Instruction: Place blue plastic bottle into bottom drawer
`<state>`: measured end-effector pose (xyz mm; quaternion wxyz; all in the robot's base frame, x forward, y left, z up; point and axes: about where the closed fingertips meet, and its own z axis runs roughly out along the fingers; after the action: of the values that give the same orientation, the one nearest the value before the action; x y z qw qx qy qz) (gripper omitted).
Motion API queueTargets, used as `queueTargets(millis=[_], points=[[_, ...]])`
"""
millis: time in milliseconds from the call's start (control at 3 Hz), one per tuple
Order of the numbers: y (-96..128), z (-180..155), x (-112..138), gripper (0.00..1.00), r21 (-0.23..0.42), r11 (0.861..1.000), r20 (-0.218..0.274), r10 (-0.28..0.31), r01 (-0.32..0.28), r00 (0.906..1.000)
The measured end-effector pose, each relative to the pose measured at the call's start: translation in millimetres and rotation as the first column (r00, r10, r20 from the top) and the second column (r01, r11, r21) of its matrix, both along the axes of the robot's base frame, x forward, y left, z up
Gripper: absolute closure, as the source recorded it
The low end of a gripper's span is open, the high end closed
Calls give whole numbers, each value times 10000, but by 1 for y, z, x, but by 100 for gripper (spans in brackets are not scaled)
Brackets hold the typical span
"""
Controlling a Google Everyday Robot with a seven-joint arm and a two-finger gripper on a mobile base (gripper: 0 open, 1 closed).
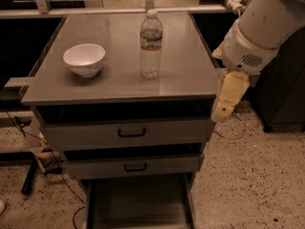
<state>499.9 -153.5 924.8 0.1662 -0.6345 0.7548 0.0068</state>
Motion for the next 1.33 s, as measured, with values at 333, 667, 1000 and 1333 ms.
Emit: queueTargets(millis=[333,667,1000,1333], points=[[0,-1,1,0,10,10000,-22,3,-3,10000],[-2,3,20,0,1073,9936,384,-385,342,9985],[9,9,69,0,1937,9788,882,-857,673,9924],[25,14,110,0,2330,9697,1164,-1034,740,9878]])
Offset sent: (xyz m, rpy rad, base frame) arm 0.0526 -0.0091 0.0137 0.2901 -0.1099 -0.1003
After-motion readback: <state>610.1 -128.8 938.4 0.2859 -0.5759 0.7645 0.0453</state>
